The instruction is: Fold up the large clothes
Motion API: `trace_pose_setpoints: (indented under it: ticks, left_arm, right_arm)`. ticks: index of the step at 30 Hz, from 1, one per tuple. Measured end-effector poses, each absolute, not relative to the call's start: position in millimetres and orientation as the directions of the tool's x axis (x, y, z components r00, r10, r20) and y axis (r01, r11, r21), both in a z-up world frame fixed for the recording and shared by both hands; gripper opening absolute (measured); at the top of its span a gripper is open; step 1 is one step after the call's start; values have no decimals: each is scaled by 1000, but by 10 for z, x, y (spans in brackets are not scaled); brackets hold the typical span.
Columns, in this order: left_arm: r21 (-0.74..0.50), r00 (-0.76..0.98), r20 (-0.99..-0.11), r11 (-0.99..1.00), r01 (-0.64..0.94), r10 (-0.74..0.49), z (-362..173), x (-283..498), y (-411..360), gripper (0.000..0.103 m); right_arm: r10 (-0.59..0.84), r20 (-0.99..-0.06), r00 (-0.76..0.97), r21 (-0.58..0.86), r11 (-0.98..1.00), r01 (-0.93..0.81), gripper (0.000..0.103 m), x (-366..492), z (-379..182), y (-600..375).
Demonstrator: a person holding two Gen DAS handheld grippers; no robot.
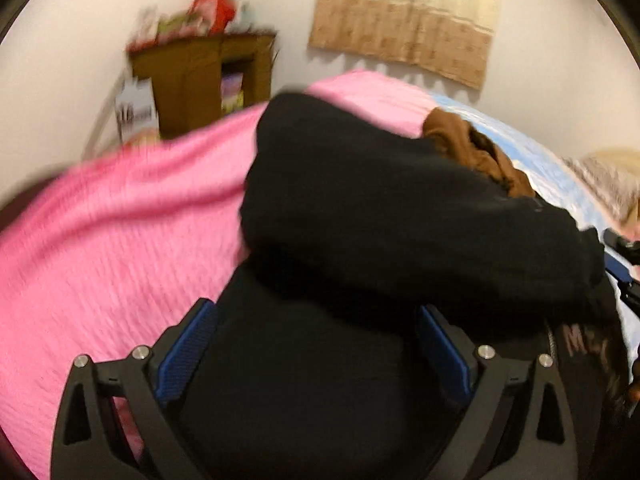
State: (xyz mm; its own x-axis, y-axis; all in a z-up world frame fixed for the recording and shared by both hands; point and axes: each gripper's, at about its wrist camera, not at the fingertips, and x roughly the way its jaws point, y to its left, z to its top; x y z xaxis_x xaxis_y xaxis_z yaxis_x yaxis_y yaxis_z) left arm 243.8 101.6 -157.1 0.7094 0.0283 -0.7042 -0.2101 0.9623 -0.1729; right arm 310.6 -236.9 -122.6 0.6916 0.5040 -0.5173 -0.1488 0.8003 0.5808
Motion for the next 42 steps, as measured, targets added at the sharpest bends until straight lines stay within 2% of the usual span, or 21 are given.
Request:
trace_pose_setpoints:
  ticks: [1, 2, 7, 8, 9, 12, 16, 21, 23, 25, 30, 31, 33, 35, 38, 40, 42]
  left_arm:
    - [-174, 713, -700, 961, -217, 34, -1574, 2433, 1013, 99]
    - [-168, 718, -695, 960, -223, 45, -1570, 2434, 981, 100]
    - [-128, 698, -711, 962, -241, 81, -1599, 2459, 889, 103]
    - [-126, 694, -715, 960, -249, 85, -1605, 2514, 849, 103]
    - [-138, 689, -720, 955, -262, 85, -1608, 2520, 852, 103]
    - [-207, 688, -723, 930, -303, 63, -1608, 2492, 1028, 103]
    - [-198, 678, -730, 923, -330, 86, -1619, 2472, 1003, 103]
    - [-201, 678, -728, 913, -355, 103, -1624, 2466, 1015, 103]
    - [-200, 677, -728, 914, -355, 104, -1626, 2455, 1018, 103]
    - [-195, 675, -730, 914, -356, 107, -1629, 2449, 1019, 103]
    - [-181, 666, -736, 913, -366, 122, -1629, 2462, 1004, 103]
    - [-175, 663, -738, 913, -369, 126, -1630, 2468, 1003, 103]
    - [-137, 639, -754, 913, -384, 155, -1630, 2499, 960, 103]
    - [-89, 605, -775, 917, -388, 181, -1621, 2563, 908, 103]
    - [-79, 576, -795, 909, -409, 191, -1573, 2706, 862, 103]
    - [-44, 563, -797, 907, -419, 221, -1556, 2840, 893, 103]
    - [-64, 559, -802, 901, -429, 209, -1536, 2934, 972, 103]
  right_arm:
    - [513, -518, 684, 579, 799, -161, 54, 3117, -1191, -2305]
    - [518, -533, 669, 567, 805, -172, 68, 3155, -1169, -2217]
    - [479, -683, 551, 457, 869, -189, 70, 3488, -1406, -1670]
    - [462, -715, 524, 427, 883, -197, 63, 3546, -1468, -1560]
    - [432, -741, 514, 374, 901, -218, 34, 3576, -1495, -1445]
    - [343, -761, 550, 223, 935, -274, 19, 3576, -1376, -1224]
    - [320, -650, 690, 107, 937, -333, 16, 3468, -780, -1156]
    - [196, -454, 869, 19, 977, -211, 16, 3358, -133, -1537]
    - [143, -471, 870, -18, 985, -172, 16, 3381, -165, -1673]
    - [98, -536, 839, -39, 989, -140, 16, 3498, -430, -1849]
    - [86, -719, 690, 17, 994, -106, 20, 3740, -1367, -2184]
    - [80, -729, 680, 18, 995, -98, 21, 3739, -1455, -2245]
    - [70, -706, 704, 17, 996, -82, 28, 3685, -1601, -2267]
    - [66, -706, 705, 10, 996, -83, 29, 3683, -1572, -2263]
    - [76, -716, 694, 26, 996, -82, 30, 3693, -1533, -2268]
    - [106, -701, 705, 74, 994, -77, 30, 3616, -1376, -2297]
    - [160, -648, 745, 159, 985, -72, 30, 3464, -1184, -2414]
